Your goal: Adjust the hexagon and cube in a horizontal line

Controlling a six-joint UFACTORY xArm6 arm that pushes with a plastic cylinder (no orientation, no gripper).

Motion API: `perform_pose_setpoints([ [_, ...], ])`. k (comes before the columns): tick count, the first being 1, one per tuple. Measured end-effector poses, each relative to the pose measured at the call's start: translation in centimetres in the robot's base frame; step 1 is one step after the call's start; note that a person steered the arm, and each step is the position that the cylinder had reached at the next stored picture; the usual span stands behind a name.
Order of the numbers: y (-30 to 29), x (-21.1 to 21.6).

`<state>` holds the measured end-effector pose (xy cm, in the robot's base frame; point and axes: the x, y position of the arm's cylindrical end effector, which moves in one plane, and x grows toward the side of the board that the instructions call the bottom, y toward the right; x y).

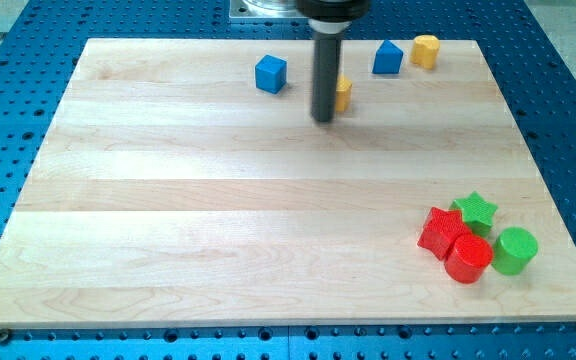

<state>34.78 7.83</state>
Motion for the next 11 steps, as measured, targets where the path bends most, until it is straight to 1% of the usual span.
perform_pose_setpoints([
  [1, 3.3, -4.5],
  [2, 0.6, -1.3],
  [3, -4.5, -1.6],
  [4, -4.2, -6.4],
  [5, 2.8, -7.5],
  [6, -1.7, -5.1],
  [7, -7.7, -4.8],
  [8, -8.9, -7.3],
  [9, -4.4, -7.8],
  [10, -4.6, -11.0],
  [11, -12.4, -11.2],
])
